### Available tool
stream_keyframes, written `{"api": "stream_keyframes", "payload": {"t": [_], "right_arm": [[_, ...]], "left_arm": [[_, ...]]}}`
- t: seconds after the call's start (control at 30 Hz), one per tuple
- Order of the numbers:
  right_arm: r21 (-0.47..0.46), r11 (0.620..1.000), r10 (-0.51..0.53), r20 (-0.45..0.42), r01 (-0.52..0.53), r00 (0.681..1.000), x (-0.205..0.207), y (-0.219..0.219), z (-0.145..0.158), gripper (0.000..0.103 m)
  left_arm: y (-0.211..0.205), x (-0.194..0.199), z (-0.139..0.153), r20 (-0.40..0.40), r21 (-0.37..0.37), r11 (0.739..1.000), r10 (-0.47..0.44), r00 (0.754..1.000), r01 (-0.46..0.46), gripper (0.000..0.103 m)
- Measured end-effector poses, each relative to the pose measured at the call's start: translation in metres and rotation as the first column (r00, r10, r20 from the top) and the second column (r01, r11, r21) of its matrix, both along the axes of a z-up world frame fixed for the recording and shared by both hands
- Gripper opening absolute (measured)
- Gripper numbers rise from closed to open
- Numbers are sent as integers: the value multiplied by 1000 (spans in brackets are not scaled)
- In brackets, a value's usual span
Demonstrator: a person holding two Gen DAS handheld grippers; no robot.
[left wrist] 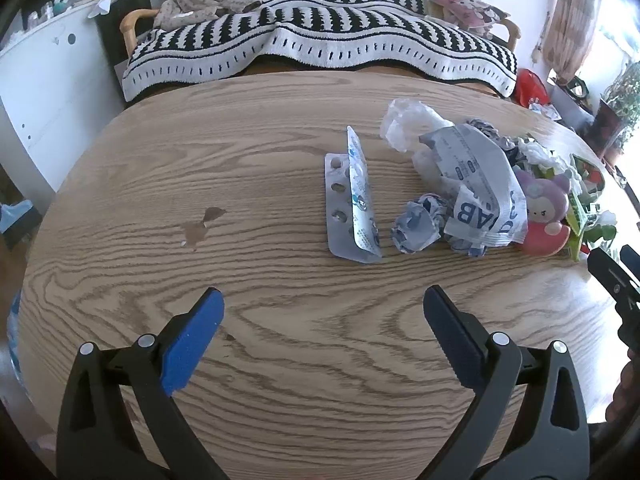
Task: Collect trash
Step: 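Move both tools toward the trash on the table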
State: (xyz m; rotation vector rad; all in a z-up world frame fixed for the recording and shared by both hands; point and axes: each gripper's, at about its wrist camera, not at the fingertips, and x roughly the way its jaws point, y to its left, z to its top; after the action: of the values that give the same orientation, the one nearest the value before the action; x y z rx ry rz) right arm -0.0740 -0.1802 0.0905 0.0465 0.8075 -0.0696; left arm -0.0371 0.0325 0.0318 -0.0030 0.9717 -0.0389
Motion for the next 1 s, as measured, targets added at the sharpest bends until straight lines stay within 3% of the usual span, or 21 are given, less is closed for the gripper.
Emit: {"api": "stream_keyframes", "payload": {"t": [0.3, 1.0], "right_arm": [[-47, 999, 8, 2, -8, 1000, 1, 4, -2, 97], [-37, 999, 13, -14, -13, 1000, 3, 5, -5, 97]], "left_arm": [[1, 0, -3, -5, -5, 1000, 3, 1000, -3, 97], [5, 2, -7, -21, -9, 1000, 7, 1000, -7, 97]]}}
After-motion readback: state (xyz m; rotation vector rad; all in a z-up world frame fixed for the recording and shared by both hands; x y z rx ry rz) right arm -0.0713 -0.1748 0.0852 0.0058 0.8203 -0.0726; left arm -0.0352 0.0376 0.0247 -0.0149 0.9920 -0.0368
